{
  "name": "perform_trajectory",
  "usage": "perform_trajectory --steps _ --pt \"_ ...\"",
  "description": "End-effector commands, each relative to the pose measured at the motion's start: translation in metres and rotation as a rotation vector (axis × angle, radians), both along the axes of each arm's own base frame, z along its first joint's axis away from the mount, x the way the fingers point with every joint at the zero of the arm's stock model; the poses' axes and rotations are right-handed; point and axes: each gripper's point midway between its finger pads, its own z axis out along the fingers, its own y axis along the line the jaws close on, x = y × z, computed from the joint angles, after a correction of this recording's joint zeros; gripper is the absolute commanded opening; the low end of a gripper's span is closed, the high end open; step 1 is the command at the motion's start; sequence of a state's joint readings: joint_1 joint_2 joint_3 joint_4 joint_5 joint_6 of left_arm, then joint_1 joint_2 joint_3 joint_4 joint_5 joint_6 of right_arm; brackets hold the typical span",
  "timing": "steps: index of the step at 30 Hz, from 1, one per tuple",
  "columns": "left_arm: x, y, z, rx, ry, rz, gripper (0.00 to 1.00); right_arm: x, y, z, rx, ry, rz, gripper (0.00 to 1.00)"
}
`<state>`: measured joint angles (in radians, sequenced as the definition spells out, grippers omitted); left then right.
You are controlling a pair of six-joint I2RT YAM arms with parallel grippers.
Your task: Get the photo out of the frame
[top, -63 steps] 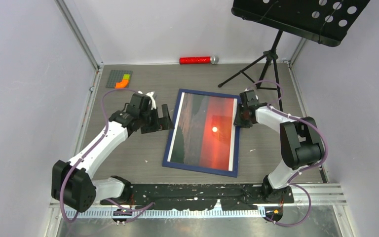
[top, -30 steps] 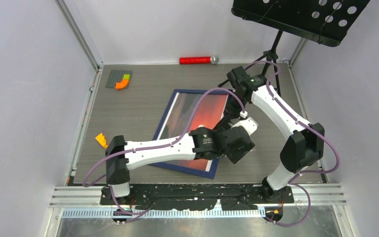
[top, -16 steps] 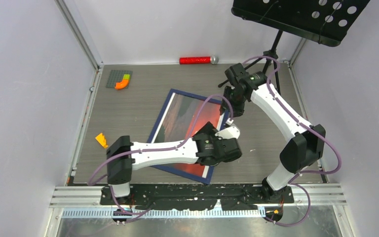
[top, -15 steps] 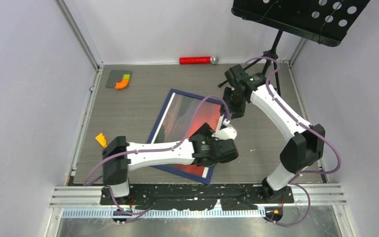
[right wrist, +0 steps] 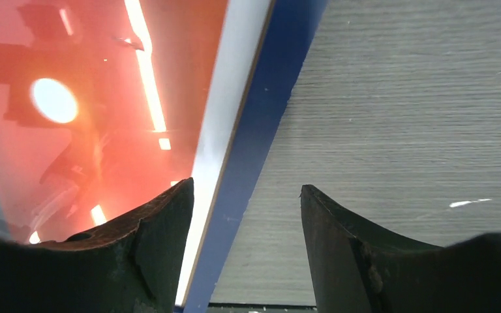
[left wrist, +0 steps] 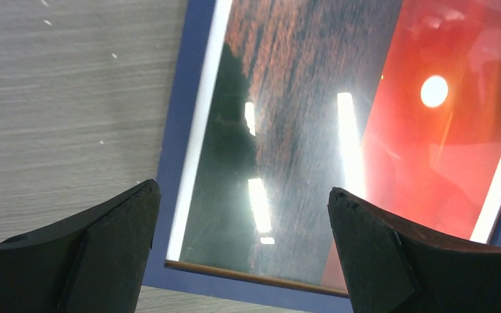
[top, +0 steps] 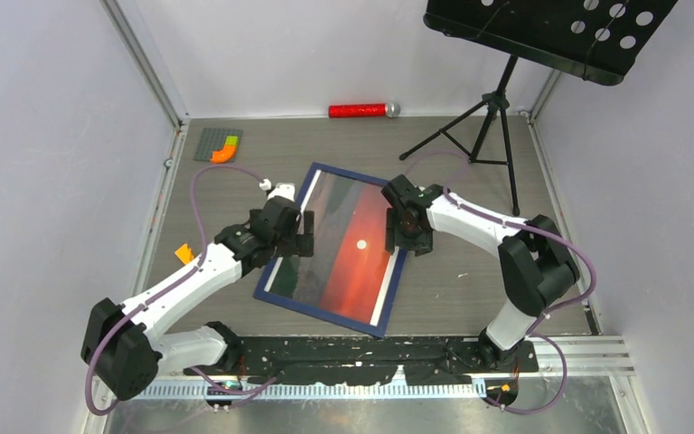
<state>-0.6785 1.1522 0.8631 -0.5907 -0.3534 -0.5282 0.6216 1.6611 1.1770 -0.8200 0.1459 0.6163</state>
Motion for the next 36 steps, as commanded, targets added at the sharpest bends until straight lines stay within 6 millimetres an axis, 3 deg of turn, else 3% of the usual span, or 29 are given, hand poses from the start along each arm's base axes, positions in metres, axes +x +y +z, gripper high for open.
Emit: perform_trajectory --steps 1,6,10,13,15,17,19,23,26,30,33,36 --pt "0.001 -0.027 0.005 -0.167 -0.001 -0.077 0.99 0.009 0.021 -0.026 0.119 -0.017 -0.045 0.63" --pt "-0.011 -0.042 0.0 -0.248 0.005 -0.165 0.99 -0.005 0.017 -0.054 0.125 0.024 -0.061 0.56" --pt "-0.025 -0.057 0.002 -0.326 0.001 -0.279 0.99 -0.013 0.02 -0.073 0.166 0.044 -0.098 0.35" --pt "-0.033 -0.069 0.012 -0.385 -0.038 -0.376 0.99 -0.019 0.028 -0.08 0.207 0.089 -0.129 0.11" --pt "-0.04 -0.079 0.021 -0.398 -0.08 -0.448 0.99 -0.023 0.033 -0.075 0.23 0.12 -0.144 0.06" --pt "-0.048 -0.091 0.029 -0.355 -0.133 -0.515 0.99 -0.023 0.04 -0.057 0.263 0.133 -0.153 0.05" --pt "-0.055 -0.103 0.036 -0.282 -0.205 -0.561 0.99 -0.01 0.053 -0.016 0.316 0.102 -0.14 0.05" --pt "-0.078 -0.137 0.051 -0.236 -0.278 -0.657 0.99 -0.013 0.064 0.033 0.359 0.146 -0.126 0.05" --pt "-0.092 -0.157 0.046 -0.173 -0.279 -0.708 0.99 -0.03 0.071 0.046 0.4 0.242 -0.134 0.05" --pt "-0.109 -0.174 0.039 -0.008 -0.319 -0.736 0.99 -0.039 0.076 0.056 0.436 0.295 -0.159 0.05" --pt "-0.105 -0.176 0.039 0.205 -0.39 -0.693 0.99 -0.034 0.08 0.064 0.44 0.297 -0.163 0.05" --pt "-0.098 -0.174 0.013 0.408 -0.344 -0.634 0.99 -0.028 0.083 0.072 0.437 0.282 -0.155 0.05"
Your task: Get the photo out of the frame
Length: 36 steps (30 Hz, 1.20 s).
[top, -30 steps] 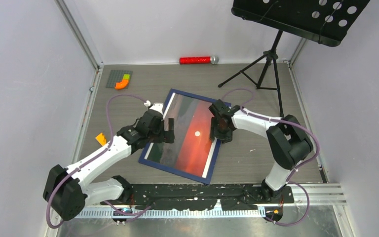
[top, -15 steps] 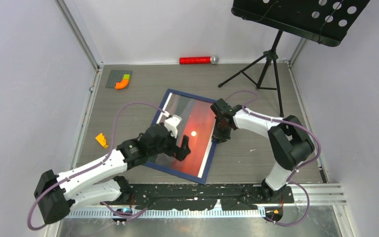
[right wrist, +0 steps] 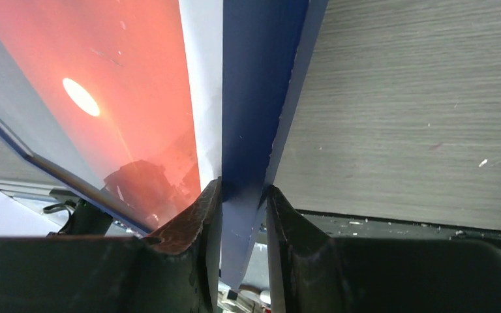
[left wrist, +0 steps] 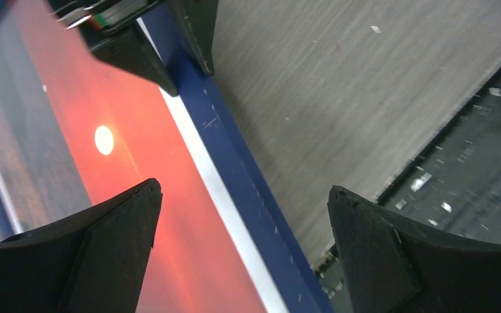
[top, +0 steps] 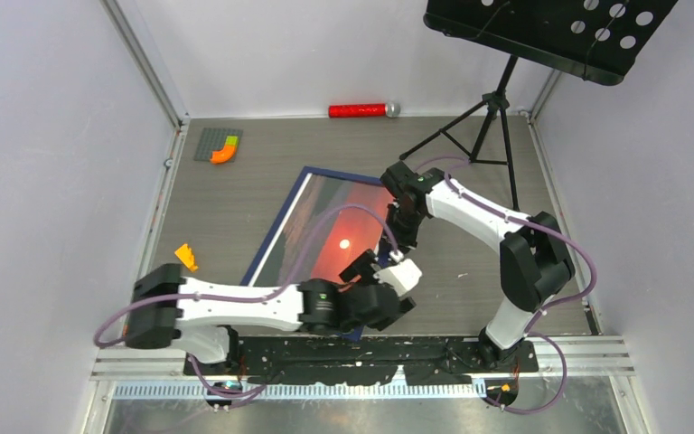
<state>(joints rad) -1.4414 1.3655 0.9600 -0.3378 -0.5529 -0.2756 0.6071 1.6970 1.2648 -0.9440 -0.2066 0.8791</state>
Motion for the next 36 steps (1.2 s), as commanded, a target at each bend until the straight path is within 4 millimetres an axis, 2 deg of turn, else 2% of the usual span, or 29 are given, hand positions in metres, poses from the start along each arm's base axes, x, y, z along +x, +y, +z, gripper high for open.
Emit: perform_trajectory --steps 1,4,6,9,12,14,17,18,22,24,25,26,27,28,29,31,32,33,34,35,36 --pt "0.029 0.017 -0.011 0.25 -0.175 0.185 0.99 0.009 0.03 0.049 0.149 -0.028 0.016 0.05" --pt "0.029 0.012 -0.026 0.351 -0.212 0.205 0.99 0.01 0.035 0.053 0.174 -0.015 0.023 0.05" --pt "0.031 0.013 -0.026 0.404 -0.249 0.237 0.99 0.011 0.039 0.056 0.184 -0.013 0.027 0.05" --pt "0.042 0.027 -0.017 0.461 -0.339 0.335 0.97 0.01 0.041 0.06 0.195 -0.001 0.034 0.05" --pt "0.048 0.04 -0.001 0.52 -0.427 0.436 0.74 0.007 0.043 0.063 0.215 0.011 0.041 0.05" --pt "0.052 0.046 0.005 0.539 -0.468 0.465 0.49 0.006 0.044 0.065 0.227 0.02 0.049 0.05" --pt "0.052 0.045 0.005 0.544 -0.472 0.466 0.16 0.007 0.048 0.072 0.255 0.011 0.052 0.05" --pt "0.052 0.046 0.006 0.541 -0.473 0.474 0.02 0.008 0.049 0.074 0.26 0.005 0.054 0.05" --pt "0.054 0.054 0.026 0.519 -0.501 0.529 0.0 0.01 0.049 0.084 0.282 -0.018 0.082 0.05" --pt "0.055 0.058 0.041 0.498 -0.523 0.559 0.0 0.016 0.044 0.094 0.266 -0.061 0.101 0.25" --pt "0.056 0.059 0.051 0.483 -0.538 0.577 0.0 0.025 0.04 0.101 0.246 -0.117 0.112 0.45" --pt "0.057 0.061 0.064 0.466 -0.56 0.598 0.0 0.029 0.033 0.105 0.211 -0.143 0.109 0.53" --pt "0.059 0.058 0.072 0.432 -0.574 0.618 0.0 0.035 0.031 0.118 0.211 -0.186 0.125 0.78" --pt "0.06 0.06 0.08 0.459 -0.605 0.608 0.0 0.042 0.026 0.126 0.196 -0.227 0.118 0.85" --pt "0.062 0.059 0.083 0.464 -0.619 0.602 0.0 0.049 0.025 0.142 0.204 -0.28 0.128 1.0" --pt "0.064 0.059 0.087 0.477 -0.628 0.6 0.0 0.064 0.013 0.168 0.191 -0.39 0.111 0.96" --pt "0.067 0.061 0.09 0.478 -0.627 0.606 0.0 0.075 0.001 0.185 0.172 -0.459 0.078 0.96" --pt "0.068 0.063 0.093 0.466 -0.622 0.615 0.0 0.079 -0.008 0.192 0.153 -0.495 0.069 0.96" --pt "0.069 0.067 0.098 0.44 -0.609 0.634 0.0 0.089 -0.027 0.207 0.131 -0.555 0.019 0.96" --pt "0.072 0.072 0.104 0.412 -0.591 0.658 0.0 0.094 -0.036 0.214 0.128 -0.589 -0.004 0.96" --pt "0.074 0.077 0.112 0.377 -0.577 0.681 0.0 0.099 -0.056 0.224 0.122 -0.63 -0.057 0.96"
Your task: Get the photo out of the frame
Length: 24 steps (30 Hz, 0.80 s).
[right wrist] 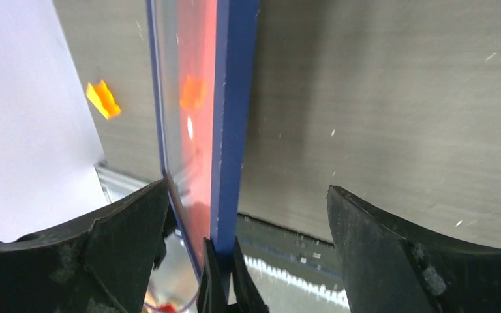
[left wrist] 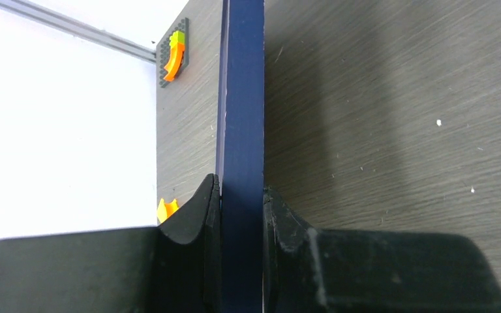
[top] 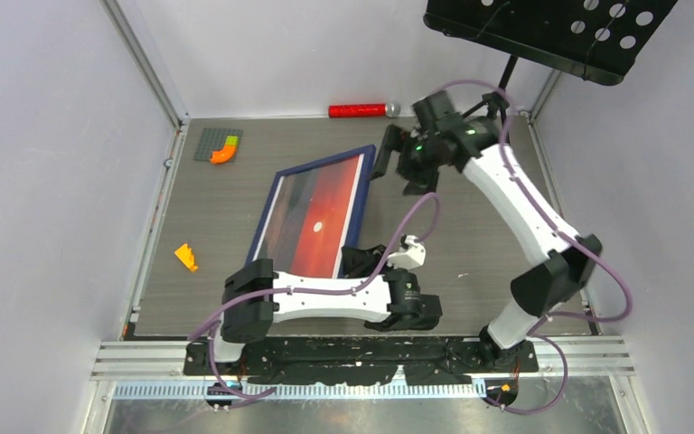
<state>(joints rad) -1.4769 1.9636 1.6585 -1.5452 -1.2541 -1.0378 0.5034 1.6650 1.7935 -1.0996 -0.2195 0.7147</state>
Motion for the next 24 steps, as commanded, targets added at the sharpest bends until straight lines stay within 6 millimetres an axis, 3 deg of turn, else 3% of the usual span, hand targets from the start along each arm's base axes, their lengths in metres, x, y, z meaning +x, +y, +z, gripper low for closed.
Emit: perform_trajectory --steps 1,2,3,4,5,6,7,8,9,10,11,15,16,17,18,19,24 --pt "0.022 0.033 0.078 -0.116 -0.165 0.037 0.0 0.014 -0.072 0.076 -0.005 -0.284 -0.17 0.96" --pt "0.025 0.038 0.087 -0.15 -0.169 0.05 0.0 0.017 -0.087 0.071 -0.014 -0.288 -0.216 0.96" --pt "0.028 0.043 0.098 -0.184 -0.172 0.06 0.0 0.017 -0.093 0.09 0.017 -0.372 -0.238 0.96" --pt "0.031 0.046 0.108 -0.218 -0.167 0.067 0.0 0.017 -0.102 0.082 0.001 -0.378 -0.263 0.96" --pt "0.034 0.049 0.116 -0.221 -0.143 0.06 0.0 0.016 -0.107 0.1 0.021 -0.465 -0.278 0.96" --pt "0.037 0.047 0.122 -0.263 -0.105 0.044 0.0 0.015 -0.11 0.091 0.005 -0.472 -0.274 0.96" --pt "0.042 0.031 0.121 -0.377 -0.053 0.003 0.0 0.012 -0.116 0.103 0.01 -0.529 -0.293 0.96" --pt "0.04 0.026 0.116 -0.405 0.054 -0.085 0.0 0.01 -0.118 0.095 -0.006 -0.531 -0.29 0.96" --pt "0.041 -0.002 0.12 -0.581 0.139 -0.209 0.0 0.006 -0.124 0.103 -0.01 -0.576 -0.307 0.96" --pt "0.037 -0.014 0.124 -0.709 0.217 -0.321 0.0 0.005 -0.128 0.095 -0.032 -0.575 -0.31 0.96" --pt "0.033 -0.024 0.133 -0.836 0.289 -0.426 0.0 0.001 -0.133 0.103 -0.029 -0.616 -0.322 0.96" --pt "0.033 -0.025 0.166 -1.078 0.425 -0.587 0.0 -0.017 -0.144 0.093 -0.064 -0.674 -0.306 0.96" --pt "0.027 -0.03 0.175 -1.121 0.464 -0.648 0.0 -0.024 -0.147 0.099 -0.057 -0.708 -0.311 0.96" --pt "0.031 -0.031 0.187 -1.168 0.457 -0.664 0.0 -0.026 -0.15 0.088 -0.077 -0.703 -0.307 0.96" --pt "0.029 -0.037 0.198 -1.22 0.497 -0.709 0.0 -0.031 -0.153 0.094 -0.069 -0.742 -0.313 0.96" --pt "0.032 -0.039 0.209 -1.264 0.512 -0.718 0.0 -0.032 -0.156 0.084 -0.091 -0.736 -0.318 0.96" --pt "0.055 -0.036 0.253 -1.494 0.516 -0.644 0.0 -0.048 -0.172 0.075 -0.135 -0.765 -0.346 0.96"
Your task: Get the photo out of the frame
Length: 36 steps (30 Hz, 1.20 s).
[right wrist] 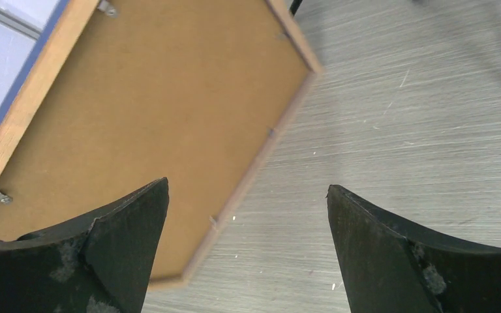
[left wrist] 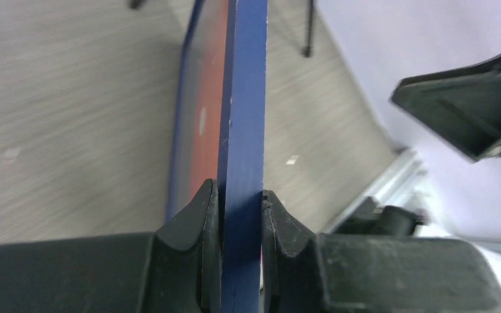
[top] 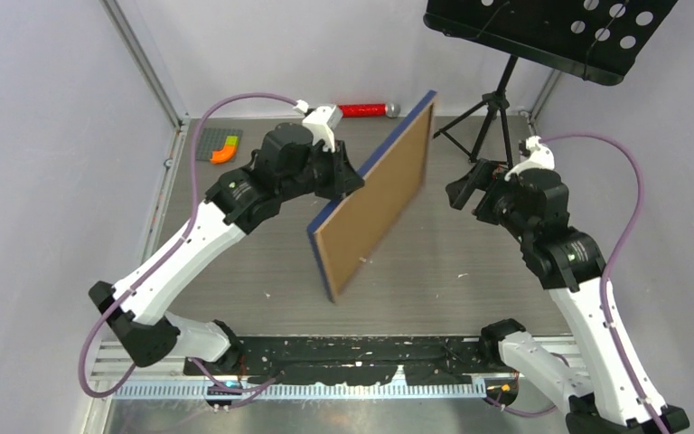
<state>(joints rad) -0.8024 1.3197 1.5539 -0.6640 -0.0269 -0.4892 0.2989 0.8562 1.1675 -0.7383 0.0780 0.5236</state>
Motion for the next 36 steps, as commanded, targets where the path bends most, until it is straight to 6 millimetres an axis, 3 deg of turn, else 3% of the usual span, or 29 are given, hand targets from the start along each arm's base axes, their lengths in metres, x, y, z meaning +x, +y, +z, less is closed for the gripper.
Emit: perform_trajectory --steps 1,3,8,14,19,22,25,27,29,31,33,35,36 --pt "-0.019 -0.036 0.099 -0.453 0.042 -0.175 0.0 0.0 -0.017 0.013 -0.046 -0.108 -0.055 0.96" --pt "-0.005 -0.029 0.091 -0.508 0.091 -0.099 0.0 -0.003 -0.023 0.008 -0.059 -0.096 -0.082 0.96" --pt "0.02 -0.007 0.034 -0.56 0.207 0.067 0.0 -0.004 -0.028 -0.003 -0.079 -0.072 -0.106 0.96" --pt "0.029 0.03 -0.072 -0.515 0.255 0.317 0.0 0.002 -0.024 -0.033 -0.118 0.008 -0.079 0.96" --pt "0.038 0.071 -0.16 -0.374 0.276 0.547 0.0 0.012 -0.005 -0.076 -0.135 0.129 0.016 0.96" --pt "0.039 0.09 -0.203 -0.346 0.279 0.633 0.0 0.016 0.005 -0.099 -0.128 0.181 0.068 0.96" --pt "0.039 0.098 -0.231 -0.296 0.322 0.669 0.0 0.023 0.012 -0.117 -0.133 0.222 0.1 0.96" --pt "0.038 0.091 -0.236 -0.266 0.335 0.622 0.02 0.024 0.004 -0.131 -0.164 0.269 0.053 0.96" --pt "0.038 0.081 -0.238 -0.192 0.332 0.528 0.38 0.02 -0.017 -0.149 -0.205 0.342 -0.055 0.96" --pt "0.038 0.07 -0.238 -0.098 0.331 0.42 0.63 0.004 -0.04 -0.179 -0.217 0.457 -0.175 0.96" --pt "0.037 0.056 -0.239 -0.037 0.34 0.303 0.76 -0.013 -0.055 -0.208 -0.168 0.564 -0.256 0.96" --pt "0.04 0.042 -0.238 -0.016 0.337 0.21 0.98 -0.028 -0.067 -0.235 -0.105 0.655 -0.338 0.96" --pt "0.043 0.037 -0.238 -0.007 0.338 0.185 0.99 -0.03 -0.072 -0.245 -0.074 0.677 -0.37 0.96"
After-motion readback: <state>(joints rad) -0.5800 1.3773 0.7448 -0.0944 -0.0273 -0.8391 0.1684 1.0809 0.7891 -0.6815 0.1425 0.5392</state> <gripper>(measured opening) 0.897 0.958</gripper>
